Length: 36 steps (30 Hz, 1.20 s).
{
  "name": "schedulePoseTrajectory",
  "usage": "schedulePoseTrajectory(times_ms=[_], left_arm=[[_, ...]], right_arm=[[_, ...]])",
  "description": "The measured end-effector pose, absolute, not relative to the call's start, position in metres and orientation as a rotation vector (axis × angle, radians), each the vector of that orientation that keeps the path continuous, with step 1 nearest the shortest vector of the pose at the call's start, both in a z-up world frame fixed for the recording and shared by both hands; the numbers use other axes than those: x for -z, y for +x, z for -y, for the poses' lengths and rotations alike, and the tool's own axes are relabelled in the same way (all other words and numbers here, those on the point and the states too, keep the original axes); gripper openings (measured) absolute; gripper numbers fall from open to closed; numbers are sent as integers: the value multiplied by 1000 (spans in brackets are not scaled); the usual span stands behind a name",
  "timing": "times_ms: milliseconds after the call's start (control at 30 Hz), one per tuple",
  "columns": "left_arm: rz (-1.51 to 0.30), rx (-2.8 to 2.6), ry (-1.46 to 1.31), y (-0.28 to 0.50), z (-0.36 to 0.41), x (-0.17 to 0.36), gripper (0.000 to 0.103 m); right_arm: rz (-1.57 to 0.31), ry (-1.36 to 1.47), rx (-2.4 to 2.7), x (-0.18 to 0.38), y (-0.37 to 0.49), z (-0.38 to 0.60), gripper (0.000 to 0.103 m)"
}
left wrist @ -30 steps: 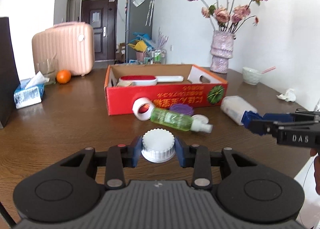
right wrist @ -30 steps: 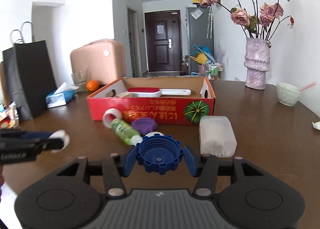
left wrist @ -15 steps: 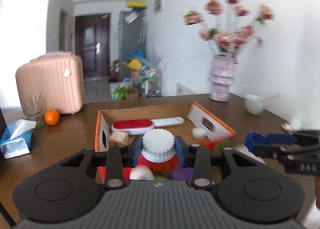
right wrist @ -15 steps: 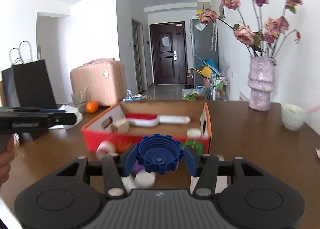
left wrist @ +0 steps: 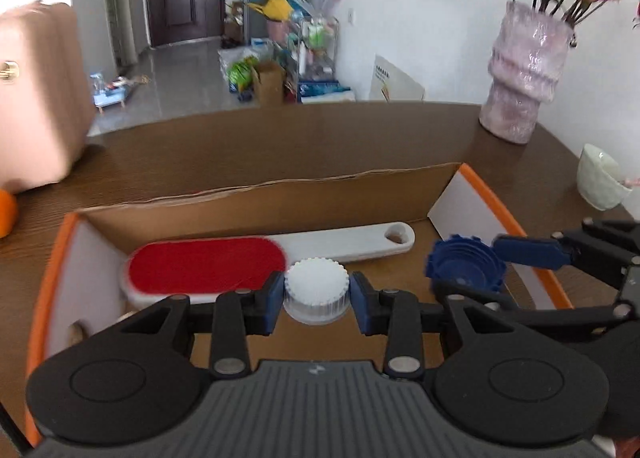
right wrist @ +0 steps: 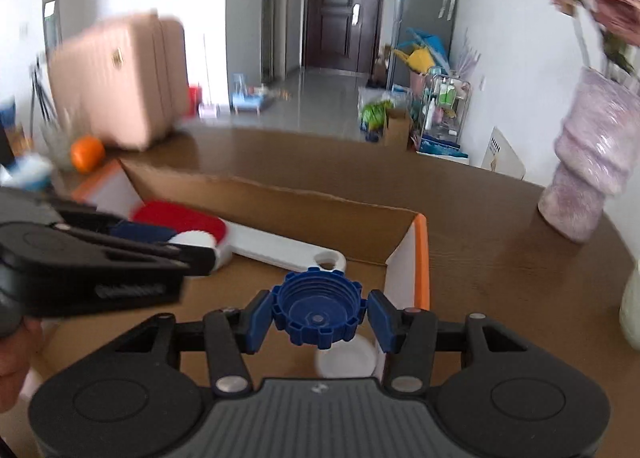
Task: Organize rigid objects
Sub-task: 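Carry both caps into the cardboard box and open both tools, then lift both tools out of the box back toward the table items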
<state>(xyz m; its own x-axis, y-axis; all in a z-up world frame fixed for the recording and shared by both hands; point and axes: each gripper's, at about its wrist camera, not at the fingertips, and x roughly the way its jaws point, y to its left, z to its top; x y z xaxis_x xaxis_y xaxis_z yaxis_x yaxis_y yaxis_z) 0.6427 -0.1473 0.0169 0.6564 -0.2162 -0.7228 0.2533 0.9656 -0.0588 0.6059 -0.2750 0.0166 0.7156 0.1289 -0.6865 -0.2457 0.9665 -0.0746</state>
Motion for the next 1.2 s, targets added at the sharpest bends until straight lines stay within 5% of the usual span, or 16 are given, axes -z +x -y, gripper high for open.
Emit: schedulePoseTrajectory(times_ms=[167,200,267,533,900,1200], left_arm=[[-869,285,-1,662,151,0,39],[-856,284,-25,659,147,-1,47],[-825,291,-22,653,144,-5,51],[-758,225,80,614,100,-42,59],[-508,136,182,462,-7,-145,92],[-412,140,171,358,-32,-163,97]], right_arm=[[-789,-255,-166,6,631,265,52],[-773,-236,-190,4,629,266,52],[-748,-234,-191,3,625,266,65],[-701,-109,-175,-16,605,291,66],[-575,-104,-143,-100,477,320,79],[-486,-34,-179,-135,388,312,82]])
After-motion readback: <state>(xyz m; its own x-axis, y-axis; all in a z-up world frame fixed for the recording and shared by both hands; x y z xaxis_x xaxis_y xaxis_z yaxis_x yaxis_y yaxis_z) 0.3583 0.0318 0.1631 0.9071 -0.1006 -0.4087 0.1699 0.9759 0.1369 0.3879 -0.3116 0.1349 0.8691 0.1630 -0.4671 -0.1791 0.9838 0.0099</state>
